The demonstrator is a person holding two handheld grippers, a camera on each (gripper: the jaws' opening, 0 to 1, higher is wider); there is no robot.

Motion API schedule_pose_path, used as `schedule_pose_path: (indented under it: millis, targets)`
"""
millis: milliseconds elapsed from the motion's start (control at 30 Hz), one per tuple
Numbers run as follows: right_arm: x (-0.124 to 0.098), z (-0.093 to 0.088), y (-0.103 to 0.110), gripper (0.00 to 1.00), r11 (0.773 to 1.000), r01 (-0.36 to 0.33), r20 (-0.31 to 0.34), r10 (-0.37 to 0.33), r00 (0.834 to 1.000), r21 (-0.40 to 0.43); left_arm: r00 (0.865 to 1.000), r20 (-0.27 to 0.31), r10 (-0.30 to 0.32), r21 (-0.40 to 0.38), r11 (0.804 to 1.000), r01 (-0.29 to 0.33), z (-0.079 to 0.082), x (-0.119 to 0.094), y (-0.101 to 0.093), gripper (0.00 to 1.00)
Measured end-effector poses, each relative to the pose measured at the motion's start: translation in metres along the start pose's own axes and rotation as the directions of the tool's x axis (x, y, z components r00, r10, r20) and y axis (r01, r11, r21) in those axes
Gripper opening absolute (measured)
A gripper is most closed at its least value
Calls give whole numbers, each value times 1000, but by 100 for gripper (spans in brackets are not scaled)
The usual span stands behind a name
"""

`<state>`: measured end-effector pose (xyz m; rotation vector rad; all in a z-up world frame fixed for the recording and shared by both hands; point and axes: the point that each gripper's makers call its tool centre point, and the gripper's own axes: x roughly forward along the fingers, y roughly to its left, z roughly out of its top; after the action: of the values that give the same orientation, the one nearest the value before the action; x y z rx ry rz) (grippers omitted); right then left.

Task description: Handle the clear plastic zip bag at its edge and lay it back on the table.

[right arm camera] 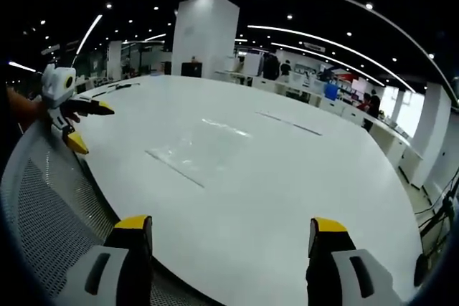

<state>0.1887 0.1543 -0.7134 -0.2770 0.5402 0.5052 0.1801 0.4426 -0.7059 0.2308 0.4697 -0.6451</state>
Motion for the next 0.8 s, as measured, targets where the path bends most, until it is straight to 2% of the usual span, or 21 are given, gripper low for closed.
schedule_pose_path:
  millis: [300, 800]
  targets:
    - [0, 1, 1, 91, 1000, 1, -2, -1, 1000, -2, 1000, -7, -5, 1, 1000, 5, -3, 0, 2, 92]
    - [-1, 2, 1, 91, 1000, 4, -1, -5, 1000, -2, 1000, -27, -12, 52, 999, 13, 2, 2, 0, 93]
